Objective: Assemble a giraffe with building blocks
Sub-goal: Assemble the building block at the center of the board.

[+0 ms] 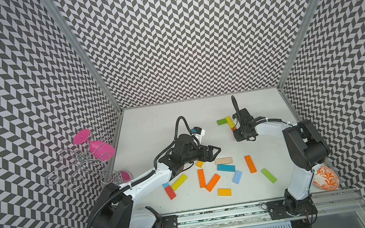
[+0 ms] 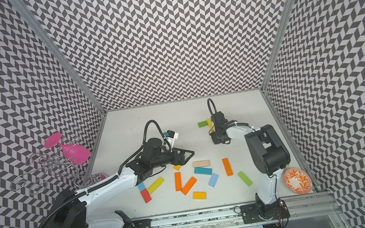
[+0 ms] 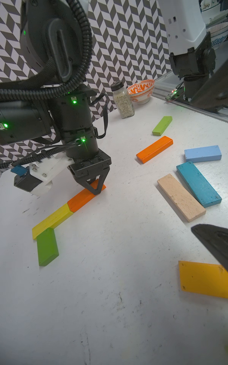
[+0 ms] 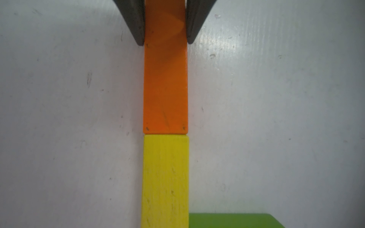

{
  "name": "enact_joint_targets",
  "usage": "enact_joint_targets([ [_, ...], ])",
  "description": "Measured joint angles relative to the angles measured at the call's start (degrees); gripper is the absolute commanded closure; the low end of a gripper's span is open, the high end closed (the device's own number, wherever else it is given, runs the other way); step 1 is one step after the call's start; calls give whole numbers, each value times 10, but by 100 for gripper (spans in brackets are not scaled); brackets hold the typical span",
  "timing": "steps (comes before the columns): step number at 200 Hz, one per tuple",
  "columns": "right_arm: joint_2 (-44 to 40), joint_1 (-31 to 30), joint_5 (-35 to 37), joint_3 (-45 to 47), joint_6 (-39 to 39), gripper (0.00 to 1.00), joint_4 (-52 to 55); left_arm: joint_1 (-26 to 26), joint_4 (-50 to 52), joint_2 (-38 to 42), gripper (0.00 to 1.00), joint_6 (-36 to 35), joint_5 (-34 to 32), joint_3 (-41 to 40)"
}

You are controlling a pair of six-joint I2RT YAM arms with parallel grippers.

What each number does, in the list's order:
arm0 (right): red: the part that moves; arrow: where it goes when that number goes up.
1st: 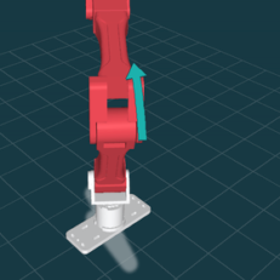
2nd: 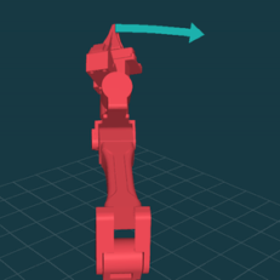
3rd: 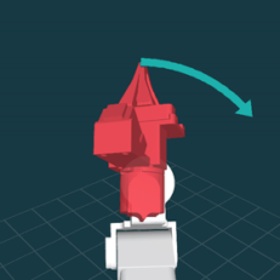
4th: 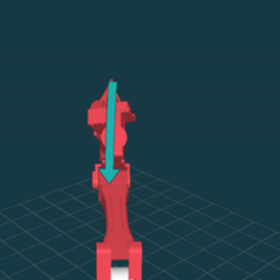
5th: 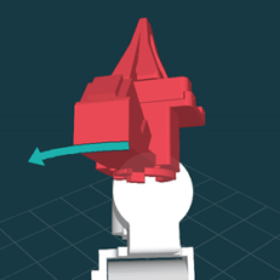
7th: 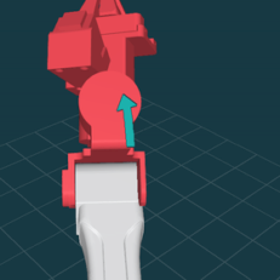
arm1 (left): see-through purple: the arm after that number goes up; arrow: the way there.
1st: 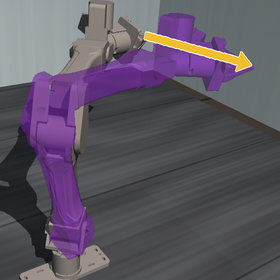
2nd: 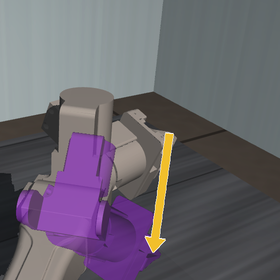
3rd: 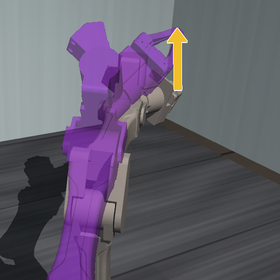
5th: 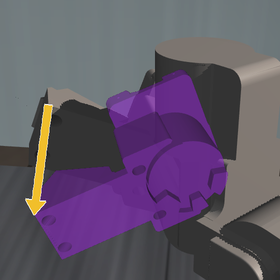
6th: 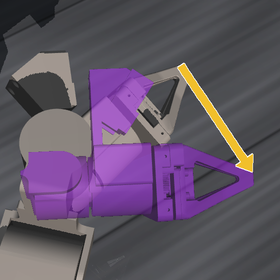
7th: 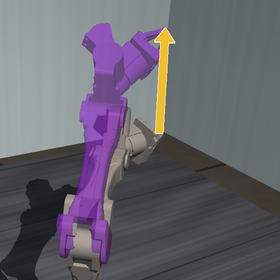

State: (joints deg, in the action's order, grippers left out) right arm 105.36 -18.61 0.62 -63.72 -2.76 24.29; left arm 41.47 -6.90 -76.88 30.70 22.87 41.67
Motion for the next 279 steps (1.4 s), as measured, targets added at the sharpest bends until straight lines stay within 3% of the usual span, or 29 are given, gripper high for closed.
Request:
enact_joint_targets([
  [77,0,-10,2,-20,-13,29,35,0,0,0,8,1,2,-1],
  [98,-32,-15,5,-22,-20,23,54,0,1,5,8,2,2,-3],
  [137,-185,-23,7,9,-52,21,73,7,12,30,8,4,-1,-5],
  [182,-340,-36,-11,133,-112,21,94,42,14,38,8,12,-12,-5],
  [207,-364,-59,-15,193,-153,19,123,59,14,43,8,18,-20,-6],
  [239,-360,-105,-20,204,-198,20,142,69,15,54,8,23,-28,-10],
  [279,-356,-114,-20,245,-250,19,136,69,15,66,7,24,-37,-16],
])
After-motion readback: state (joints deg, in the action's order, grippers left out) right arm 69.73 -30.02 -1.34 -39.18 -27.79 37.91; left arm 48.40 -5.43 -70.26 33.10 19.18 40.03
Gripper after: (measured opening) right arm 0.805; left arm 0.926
